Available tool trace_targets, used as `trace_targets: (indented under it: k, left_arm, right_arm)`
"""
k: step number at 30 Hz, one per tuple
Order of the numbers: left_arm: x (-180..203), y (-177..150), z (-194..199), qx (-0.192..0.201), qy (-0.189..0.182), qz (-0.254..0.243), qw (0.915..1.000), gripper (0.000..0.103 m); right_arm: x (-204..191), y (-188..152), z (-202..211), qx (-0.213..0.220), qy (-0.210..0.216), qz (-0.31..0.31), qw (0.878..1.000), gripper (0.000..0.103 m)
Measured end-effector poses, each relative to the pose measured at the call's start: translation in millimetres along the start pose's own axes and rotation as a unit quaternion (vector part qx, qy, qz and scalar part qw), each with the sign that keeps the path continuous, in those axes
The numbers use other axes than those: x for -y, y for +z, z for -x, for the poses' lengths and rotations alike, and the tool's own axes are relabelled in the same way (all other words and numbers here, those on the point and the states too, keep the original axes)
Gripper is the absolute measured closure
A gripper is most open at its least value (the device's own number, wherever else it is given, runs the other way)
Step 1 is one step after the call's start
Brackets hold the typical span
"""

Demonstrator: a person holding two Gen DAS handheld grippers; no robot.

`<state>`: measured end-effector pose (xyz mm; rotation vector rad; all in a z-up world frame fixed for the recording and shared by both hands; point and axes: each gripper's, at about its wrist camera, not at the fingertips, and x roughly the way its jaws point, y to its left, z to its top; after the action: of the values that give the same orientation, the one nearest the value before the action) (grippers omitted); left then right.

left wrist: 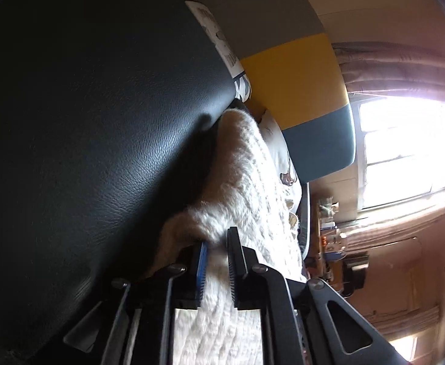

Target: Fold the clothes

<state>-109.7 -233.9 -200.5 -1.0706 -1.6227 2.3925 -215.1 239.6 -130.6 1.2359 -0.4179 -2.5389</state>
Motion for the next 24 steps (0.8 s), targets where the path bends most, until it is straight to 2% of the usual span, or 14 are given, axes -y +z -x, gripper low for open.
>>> trace_targets:
  k: [3, 5, 8, 9, 11, 12, 13, 16, 18, 21, 22, 23, 24]
  left_arm:
    - [18.9, -4.1, 18.5, 0.029, -0.001, -0.040, 0.9988, 0.092]
    - [34.9, -5.0, 20.5, 0.037, -0.009, -0.071, 0.9968, 0.090]
    - [64.6, 0.1, 0.6, 0.028, -0.012, -0.115, 0.9929, 0.087]
    - [69.1, 3.1, -8.9, 0.020, -0.003, -0.125, 0.9920, 0.087]
    - [64.5, 3.0, -26.4, 0.001, 0.053, -0.134, 0.9896, 0.087]
    - [55.5, 1.8, -36.2, -0.014, 0.067, -0.130, 0.9891, 0.088]
    - [45.8, 0.5, -46.1, -0.030, 0.081, -0.126, 0.9883, 0.095]
    - [32.8, -6.3, -40.7, -0.015, 0.058, -0.138, 0.9886, 0.098]
    - [31.4, -5.8, -34.2, -0.012, 0.054, -0.133, 0.9896, 0.099]
    - [50.1, -7.8, -21.0, 0.008, 0.049, -0.164, 0.9852, 0.085]
    - [54.8, -8.2, -14.9, 0.020, 0.042, -0.176, 0.9833, 0.084]
    - [56.2, -9.6, -12.2, 0.025, 0.038, -0.183, 0.9821, 0.084]
    - [57.3, -11.3, -9.9, 0.030, 0.036, -0.189, 0.9809, 0.084]
  right_arm:
    - [-12.8, 0.9, 8.8, 0.013, -0.002, 0.028, 1.000, 0.077]
    - [-21.3, 1.5, 14.7, 0.021, -0.003, 0.047, 0.999, 0.063]
    - [-46.6, -1.1, -5.7, 0.001, -0.020, 0.101, 0.995, 0.052]
    - [-49.0, -3.1, -15.6, -0.009, -0.038, 0.112, 0.993, 0.051]
    - [-53.9, -7.3, -35.3, -0.030, -0.074, 0.136, 0.987, 0.043]
    - [-51.0, -10.9, -46.1, -0.045, -0.093, 0.140, 0.985, 0.042]
    - [-41.5, -16.2, -52.6, -0.047, -0.098, 0.137, 0.985, 0.042]
    - [-26.9, -26.2, -45.0, -0.014, -0.069, 0.145, 0.987, 0.041]
    - [-26.2, -22.0, -44.0, -0.027, -0.067, 0.149, 0.986, 0.041]
    - [-39.4, -1.8, -38.7, -0.047, -0.053, 0.137, 0.988, 0.040]
    - [-50.2, 6.4, -34.3, -0.044, -0.022, 0.139, 0.989, 0.037]
    - [-62.6, 13.3, -32.4, -0.047, 0.018, 0.140, 0.989, 0.027]
    - [-77.6, 19.4, -33.6, -0.059, 0.062, 0.142, 0.986, 0.022]
